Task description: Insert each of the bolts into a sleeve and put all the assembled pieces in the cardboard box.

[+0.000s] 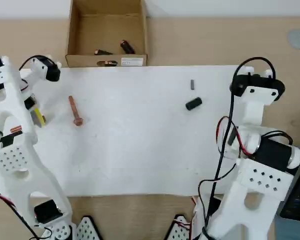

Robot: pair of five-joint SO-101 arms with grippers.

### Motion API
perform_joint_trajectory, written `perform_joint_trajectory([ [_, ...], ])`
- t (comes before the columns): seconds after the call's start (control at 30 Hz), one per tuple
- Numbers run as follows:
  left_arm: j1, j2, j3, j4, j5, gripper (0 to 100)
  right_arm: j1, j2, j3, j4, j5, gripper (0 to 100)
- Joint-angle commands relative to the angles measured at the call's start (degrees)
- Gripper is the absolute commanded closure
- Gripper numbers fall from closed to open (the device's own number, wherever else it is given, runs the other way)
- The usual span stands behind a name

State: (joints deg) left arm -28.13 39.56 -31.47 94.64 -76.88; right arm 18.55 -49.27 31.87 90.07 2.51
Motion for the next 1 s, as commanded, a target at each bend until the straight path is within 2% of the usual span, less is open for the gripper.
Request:
perform_joint_trajectory([
  [0.0,0.6,0.7,-1.5,-0.1,-0.6,80,0.4,-0.9,-0.2,0.3,0.0,98.9],
  [0.27,0.4,5.2,-5.0,-0.1,-0.9,81,0.3,-0.9,-0.3,1.1,-0.2,98.9],
  [0.57,0.4,9.2,-7.4,0.3,-0.4,99,0.3,-0.9,-0.3,1.1,-0.3,98.9],
  [0.73,0.4,8.9,-7.3,0.4,-0.3,100,-0.2,-0.9,-0.3,1.1,-0.3,98.9],
  [0.97,1.2,8.7,-14.8,1.8,10.1,100,-3.1,-1.0,-2.9,1.1,-0.3,98.9],
])
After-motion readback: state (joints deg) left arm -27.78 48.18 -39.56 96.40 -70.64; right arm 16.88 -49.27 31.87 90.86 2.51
